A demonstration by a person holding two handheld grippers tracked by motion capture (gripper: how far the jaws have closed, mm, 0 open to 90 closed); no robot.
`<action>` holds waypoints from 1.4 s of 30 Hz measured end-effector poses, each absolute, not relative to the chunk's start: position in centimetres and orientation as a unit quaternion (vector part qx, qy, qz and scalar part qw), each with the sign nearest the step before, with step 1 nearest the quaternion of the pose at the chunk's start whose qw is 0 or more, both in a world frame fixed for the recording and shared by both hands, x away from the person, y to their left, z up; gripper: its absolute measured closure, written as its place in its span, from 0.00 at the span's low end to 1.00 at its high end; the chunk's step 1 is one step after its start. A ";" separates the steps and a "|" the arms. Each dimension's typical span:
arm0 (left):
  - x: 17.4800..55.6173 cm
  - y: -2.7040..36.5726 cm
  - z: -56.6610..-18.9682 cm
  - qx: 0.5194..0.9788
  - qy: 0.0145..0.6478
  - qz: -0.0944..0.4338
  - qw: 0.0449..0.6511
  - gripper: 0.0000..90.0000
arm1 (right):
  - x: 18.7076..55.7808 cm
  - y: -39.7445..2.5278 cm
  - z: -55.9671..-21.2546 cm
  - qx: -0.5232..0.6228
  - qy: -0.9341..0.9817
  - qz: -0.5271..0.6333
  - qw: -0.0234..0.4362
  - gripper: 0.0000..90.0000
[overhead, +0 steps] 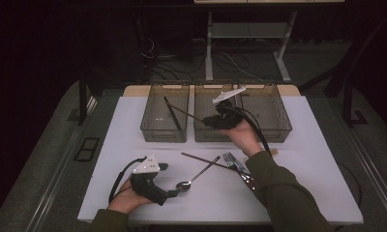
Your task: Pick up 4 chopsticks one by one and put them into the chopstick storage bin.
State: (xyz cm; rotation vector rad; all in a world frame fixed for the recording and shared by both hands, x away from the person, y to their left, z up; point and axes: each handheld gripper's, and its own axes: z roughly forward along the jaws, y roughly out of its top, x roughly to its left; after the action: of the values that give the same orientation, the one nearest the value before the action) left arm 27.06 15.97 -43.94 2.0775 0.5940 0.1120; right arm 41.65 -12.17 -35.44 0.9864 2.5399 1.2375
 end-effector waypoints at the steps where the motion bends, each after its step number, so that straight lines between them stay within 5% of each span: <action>1: 27.1 16.0 -43.9 0.848 0.242 0.046 0.469 0.00 | 41.8 -11.9 -35.4 0.333 0.845 0.411 0.073 0.95; 34: 27.1 16.1 -43.7 0.848 0.229 0.047 0.476 0.00 | 48.0 -2.9 -36.6 0.381 0.845 0.366 0.084 0.95; 42: 27.1 16.2 -43.7 0.846 0.229 0.046 0.479 0.00 | 47.8 -1.8 -36.5 0.374 0.845 0.372 0.085 0.85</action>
State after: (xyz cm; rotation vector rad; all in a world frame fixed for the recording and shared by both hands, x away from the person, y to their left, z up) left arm 27.12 16.15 -43.66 2.0641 0.5596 0.1125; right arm 47.80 -1.76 -36.55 1.1153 2.5203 1.1083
